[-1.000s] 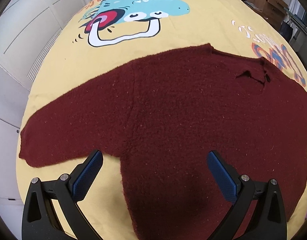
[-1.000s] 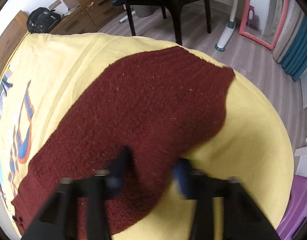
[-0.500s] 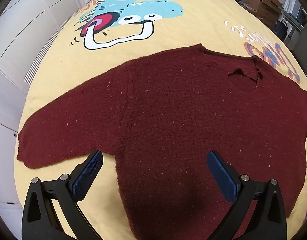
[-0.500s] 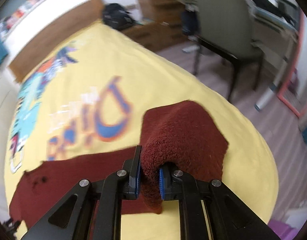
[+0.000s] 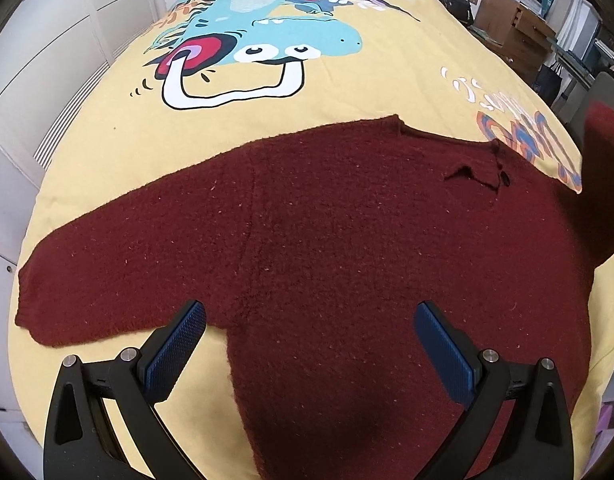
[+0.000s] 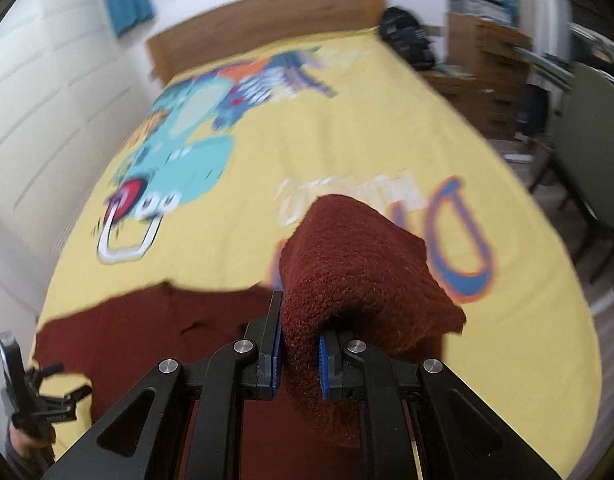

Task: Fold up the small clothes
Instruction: 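Grasp the sweater's side edge with the right gripper and fold it over the body, then open the right gripper and lift it away from the folded side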

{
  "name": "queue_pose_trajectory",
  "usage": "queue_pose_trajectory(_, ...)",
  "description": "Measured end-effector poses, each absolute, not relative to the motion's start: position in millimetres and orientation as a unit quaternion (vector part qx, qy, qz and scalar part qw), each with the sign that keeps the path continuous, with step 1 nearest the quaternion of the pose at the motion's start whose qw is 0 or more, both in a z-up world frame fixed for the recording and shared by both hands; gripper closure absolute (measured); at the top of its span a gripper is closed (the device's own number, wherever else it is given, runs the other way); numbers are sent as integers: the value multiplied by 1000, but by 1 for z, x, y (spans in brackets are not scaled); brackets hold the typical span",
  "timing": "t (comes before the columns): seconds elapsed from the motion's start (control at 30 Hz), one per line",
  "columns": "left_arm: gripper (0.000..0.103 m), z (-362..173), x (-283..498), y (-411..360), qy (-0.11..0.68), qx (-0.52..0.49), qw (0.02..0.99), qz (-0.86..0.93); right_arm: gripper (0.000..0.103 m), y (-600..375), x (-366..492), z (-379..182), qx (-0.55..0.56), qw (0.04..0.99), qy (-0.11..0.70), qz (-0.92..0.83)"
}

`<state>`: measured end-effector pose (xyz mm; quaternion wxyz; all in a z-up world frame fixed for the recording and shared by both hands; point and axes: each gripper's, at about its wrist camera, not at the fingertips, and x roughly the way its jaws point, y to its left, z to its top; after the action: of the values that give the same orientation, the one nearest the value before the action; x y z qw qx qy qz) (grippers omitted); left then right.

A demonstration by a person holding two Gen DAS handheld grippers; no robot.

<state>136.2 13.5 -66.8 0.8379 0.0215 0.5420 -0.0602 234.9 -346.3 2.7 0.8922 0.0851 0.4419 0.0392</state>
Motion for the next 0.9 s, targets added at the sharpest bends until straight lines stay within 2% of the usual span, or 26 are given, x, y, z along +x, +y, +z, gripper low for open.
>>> queue_pose_trajectory(0.33,1,-85,140,32,557,12,829,-47,89,-244,233,-127,48,820,565,82)
queue_pose_trajectory(0.57,1,-92,138,39,567,7,822,-48,86,-237,221,-159,30,804,589,73)
queue_pose_trajectory(0.63,1,-93,137,39,568,8,822,-47,79,-239,219,-156,27,807,586,68)
queue_pose_trajectory(0.77,1,-94,137,39,571,12,820,-46,38,-247,214,-146,7,809,585,50)
queue_pose_trajectory(0.9,1,-93,137,35,573,14,818,-48,31,-269,200,-130,37,815,575,59)
